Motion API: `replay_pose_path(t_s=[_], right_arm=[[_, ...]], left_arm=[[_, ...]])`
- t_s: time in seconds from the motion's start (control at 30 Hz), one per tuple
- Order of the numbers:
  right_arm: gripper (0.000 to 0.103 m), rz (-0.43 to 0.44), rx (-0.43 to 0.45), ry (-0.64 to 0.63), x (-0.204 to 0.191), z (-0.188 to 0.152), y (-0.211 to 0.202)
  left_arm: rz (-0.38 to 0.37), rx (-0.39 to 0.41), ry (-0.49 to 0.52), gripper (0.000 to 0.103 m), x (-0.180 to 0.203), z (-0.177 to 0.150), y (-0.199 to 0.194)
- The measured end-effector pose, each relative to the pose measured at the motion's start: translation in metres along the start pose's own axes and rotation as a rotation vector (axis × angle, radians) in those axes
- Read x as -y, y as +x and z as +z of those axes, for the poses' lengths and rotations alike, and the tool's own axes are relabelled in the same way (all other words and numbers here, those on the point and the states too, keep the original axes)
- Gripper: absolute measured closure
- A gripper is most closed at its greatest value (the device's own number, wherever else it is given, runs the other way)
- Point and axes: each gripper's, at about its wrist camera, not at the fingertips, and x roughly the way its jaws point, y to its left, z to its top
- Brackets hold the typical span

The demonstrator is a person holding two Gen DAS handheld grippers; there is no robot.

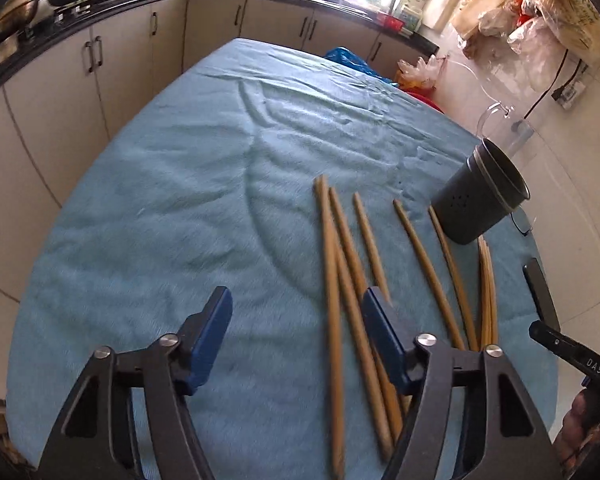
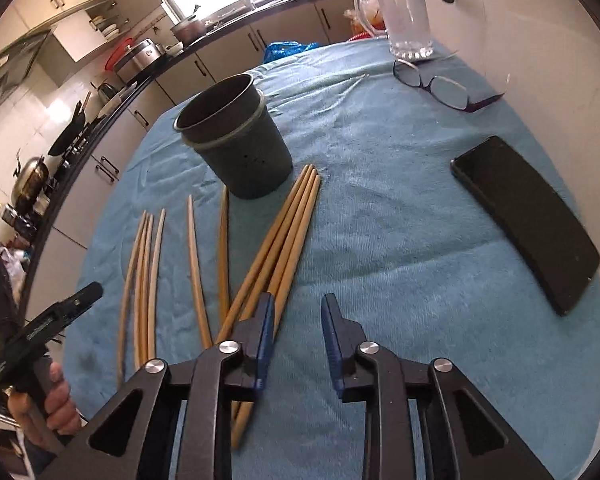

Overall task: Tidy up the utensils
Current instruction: 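Close the right gripper on a wooden chopstick while the left gripper grasps another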

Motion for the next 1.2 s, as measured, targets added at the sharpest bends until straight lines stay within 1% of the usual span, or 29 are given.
replay_pose_path(t_s=[0.03, 0.1, 0.13, 0.17, 0.2, 0.27, 0.37, 0.53, 0.7, 0.8, 0.87, 0.97, 1.1, 1.13, 1.17, 1.2], right_arm=[[0.079, 0.003, -0.006, 0.012, 0.002, 0.003, 0.002], [0.08, 0.013, -0.016, 0.033, 0.005, 0.01, 0.006], [0.081, 0.014, -0.018, 0.038, 0.006, 0.013, 0.007], [0.081, 0.017, -0.021, 0.046, 0.007, 0.017, 0.008], [0.082, 0.02, -0.025, 0.051, 0.008, 0.02, 0.009], [0.087, 0.034, -0.037, 0.075, 0.011, 0.026, 0.014], [0.089, 0.047, -0.054, 0.099, 0.013, 0.037, 0.02], [0.089, 0.039, -0.09, 0.094, 0.008, 0.053, 0.039], [0.089, -0.015, -0.13, 0.083, 0.004, 0.059, 0.063], [0.089, -0.056, -0.144, 0.07, 0.002, 0.062, 0.072], [0.089, -0.068, -0.143, 0.063, 0.0, 0.064, 0.076], [0.089, -0.106, -0.142, 0.034, -0.005, 0.068, 0.08], [0.09, -0.178, -0.16, -0.033, -0.018, 0.075, 0.087], [0.093, -0.191, -0.163, -0.043, -0.021, 0.075, 0.088], [0.094, -0.206, -0.166, -0.06, -0.023, 0.076, 0.089], [0.094, -0.207, -0.166, -0.072, -0.025, 0.076, 0.089]], left_arm=[[0.003, -0.006, 0.014, 0.037, 0.004, 0.006, 0.005], [0.016, -0.015, 0.037, 0.043, 0.011, 0.013, 0.013], [0.022, -0.025, 0.056, 0.044, 0.016, 0.017, 0.019], [0.033, -0.033, 0.072, 0.05, 0.019, 0.019, 0.025], [0.051, -0.04, 0.084, 0.057, 0.022, 0.022, 0.03], [0.063, -0.052, 0.104, 0.064, 0.027, 0.024, 0.038], [0.087, -0.056, 0.117, 0.07, 0.029, 0.027, 0.045], [0.118, -0.056, 0.111, 0.072, 0.021, 0.025, 0.05], [0.144, -0.056, 0.101, 0.072, 0.008, 0.026, 0.048], [0.14, -0.059, 0.096, 0.072, 0.007, 0.026, 0.047], [0.131, -0.063, 0.094, 0.071, 0.008, 0.027, 0.048], [0.15, -0.065, 0.109, 0.067, 0.013, 0.032, 0.054], [0.189, -0.061, 0.14, 0.067, 0.023, 0.038, 0.062], [0.195, -0.058, 0.145, 0.067, 0.023, 0.038, 0.063], [0.2, -0.056, 0.149, 0.072, 0.023, 0.037, 0.063], [0.204, -0.052, 0.155, 0.087, 0.022, 0.037, 0.062]])
